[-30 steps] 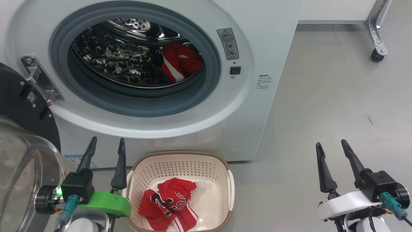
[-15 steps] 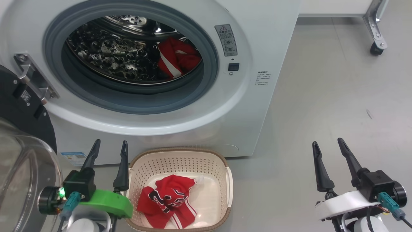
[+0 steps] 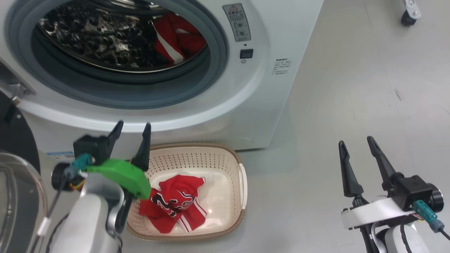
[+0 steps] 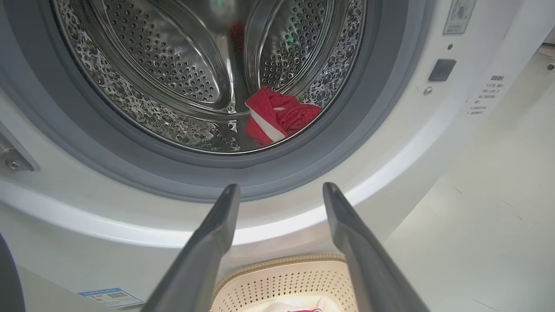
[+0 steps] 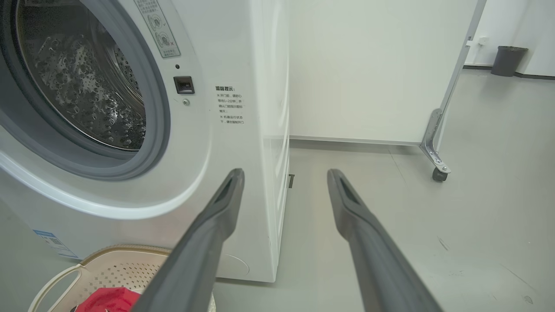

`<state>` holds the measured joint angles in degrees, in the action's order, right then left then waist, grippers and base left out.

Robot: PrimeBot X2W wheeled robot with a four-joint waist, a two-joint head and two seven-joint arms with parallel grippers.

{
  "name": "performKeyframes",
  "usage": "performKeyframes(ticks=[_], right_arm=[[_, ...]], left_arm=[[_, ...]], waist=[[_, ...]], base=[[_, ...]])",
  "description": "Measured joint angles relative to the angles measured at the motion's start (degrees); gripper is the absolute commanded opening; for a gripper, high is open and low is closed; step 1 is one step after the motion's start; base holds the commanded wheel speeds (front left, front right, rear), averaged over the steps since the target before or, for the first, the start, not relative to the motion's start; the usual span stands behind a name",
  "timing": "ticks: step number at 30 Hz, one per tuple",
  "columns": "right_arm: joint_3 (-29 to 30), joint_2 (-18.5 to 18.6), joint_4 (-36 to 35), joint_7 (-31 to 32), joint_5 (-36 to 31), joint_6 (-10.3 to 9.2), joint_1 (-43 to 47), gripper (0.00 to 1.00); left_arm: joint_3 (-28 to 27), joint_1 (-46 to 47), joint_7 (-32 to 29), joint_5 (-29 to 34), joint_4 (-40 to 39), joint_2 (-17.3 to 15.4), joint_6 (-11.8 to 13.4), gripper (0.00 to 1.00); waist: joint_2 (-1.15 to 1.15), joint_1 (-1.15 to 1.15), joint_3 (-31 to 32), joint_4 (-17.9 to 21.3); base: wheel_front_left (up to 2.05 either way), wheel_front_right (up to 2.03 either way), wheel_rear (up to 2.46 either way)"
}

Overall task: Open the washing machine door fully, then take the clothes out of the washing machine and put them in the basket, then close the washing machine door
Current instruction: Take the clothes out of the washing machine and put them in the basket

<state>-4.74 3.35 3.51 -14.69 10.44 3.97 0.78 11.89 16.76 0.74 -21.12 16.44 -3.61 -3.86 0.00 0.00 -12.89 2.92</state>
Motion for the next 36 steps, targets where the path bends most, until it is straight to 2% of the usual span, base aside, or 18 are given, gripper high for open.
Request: performKeyframes(ticks=[6,11,22,36], right_arm=[[-0.90,-0.04,-1.08,0.00,0.01,0.16,-2.83,1.00],[-1.55,-0.14,-1.27,0.00,0.52,0.46,-4.55,1.00],[-2.98,-0.56,-1.24,0.00,2.04,0.49,-8.61,1.00],[-5.35,-0.88,-0.48,-0.01,4.91,0.66,-12.97,1.00]], left_arm=[[-0.62,9.74,-5.60,-2.67,1.71,-0.11,-1.03,1.00],[-2.34,17.06,-10.46,-5.31,3.58,-1.68,-1.56,1.00],[-4.65,29.48,-19.17,-7.68,7.93,-6.34,-2.07,1.00],[-4.79,40.94,-25.55,-6.99,11.37,-13.11,-2.56,1.00]], waist=[[0.00,0.00,-4.23,1.32],[0.00,0.00,-8.02,2.74],[0.00,0.00,-16.40,6.91],[0.00,0.01,-25.05,13.86]], base=[[0.00,0.00,0.00],[0.00,0.00,0.00],[0.00,0.00,0.00],[0.00,0.00,0.00]])
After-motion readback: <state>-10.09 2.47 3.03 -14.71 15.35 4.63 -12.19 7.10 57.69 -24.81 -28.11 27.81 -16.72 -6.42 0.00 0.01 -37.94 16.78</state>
